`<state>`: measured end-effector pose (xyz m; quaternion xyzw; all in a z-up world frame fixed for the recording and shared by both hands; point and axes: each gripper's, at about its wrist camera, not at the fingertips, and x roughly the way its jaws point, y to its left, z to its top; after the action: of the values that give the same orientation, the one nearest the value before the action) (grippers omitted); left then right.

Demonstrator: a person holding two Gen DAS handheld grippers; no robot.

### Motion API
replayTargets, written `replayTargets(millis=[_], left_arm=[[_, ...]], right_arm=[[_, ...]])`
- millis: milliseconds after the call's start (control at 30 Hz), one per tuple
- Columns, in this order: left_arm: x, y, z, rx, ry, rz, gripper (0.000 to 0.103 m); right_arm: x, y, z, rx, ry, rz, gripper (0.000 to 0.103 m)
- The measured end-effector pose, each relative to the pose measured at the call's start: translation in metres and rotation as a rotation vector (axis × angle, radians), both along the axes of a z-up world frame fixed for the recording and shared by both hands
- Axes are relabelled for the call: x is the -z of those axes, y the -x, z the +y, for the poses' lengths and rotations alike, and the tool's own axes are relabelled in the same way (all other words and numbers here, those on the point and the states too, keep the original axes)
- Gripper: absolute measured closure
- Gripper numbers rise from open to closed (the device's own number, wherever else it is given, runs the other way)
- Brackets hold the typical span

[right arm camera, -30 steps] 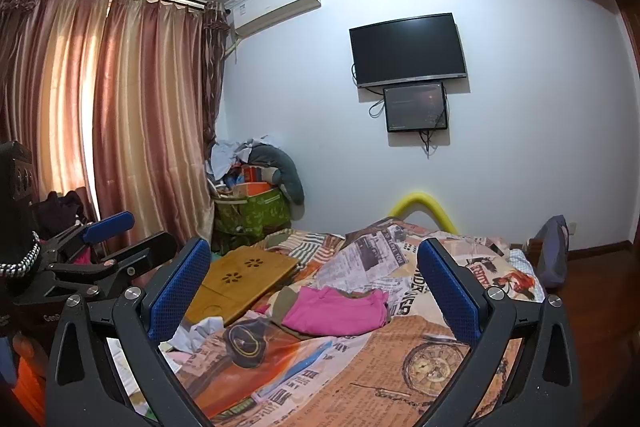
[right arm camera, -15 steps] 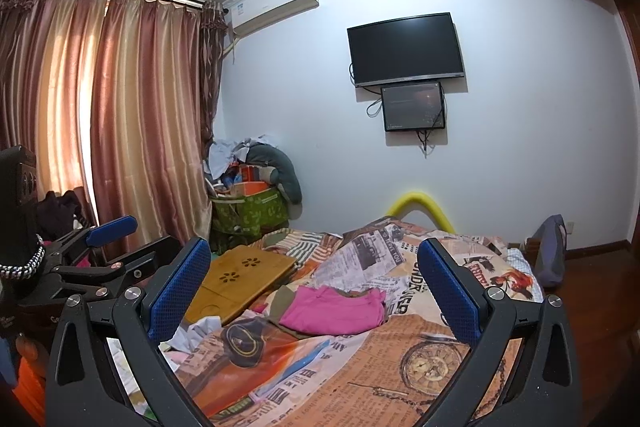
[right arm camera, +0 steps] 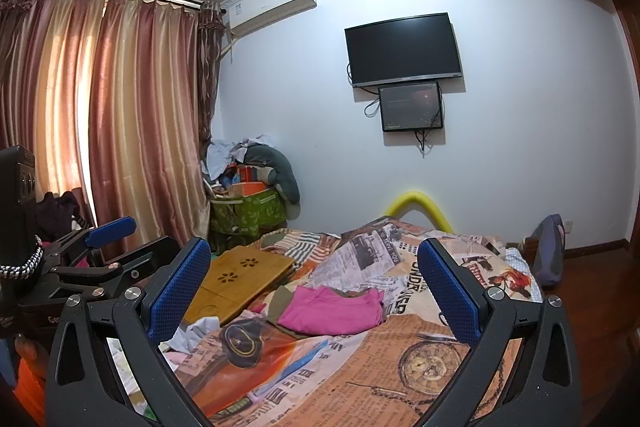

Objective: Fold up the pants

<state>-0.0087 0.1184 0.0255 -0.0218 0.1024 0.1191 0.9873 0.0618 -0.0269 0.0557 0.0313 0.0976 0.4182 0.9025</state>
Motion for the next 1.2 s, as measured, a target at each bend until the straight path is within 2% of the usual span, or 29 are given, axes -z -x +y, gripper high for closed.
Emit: replayTargets(millis=[700,1200], left_arm=[[0.0006,-0.0035,0.0031,0.018,0.023,0.007,0.000],[0.0077,-0.0097,0.0054,0.039,0.039,0.042,0.000]], right_arm=[[0.0001,-0.0025,-0.0007,0.013,0.005,0.005,0.000],[0.0016,-0.0043,0.0003,0.041,0.025,0.006,0.000]])
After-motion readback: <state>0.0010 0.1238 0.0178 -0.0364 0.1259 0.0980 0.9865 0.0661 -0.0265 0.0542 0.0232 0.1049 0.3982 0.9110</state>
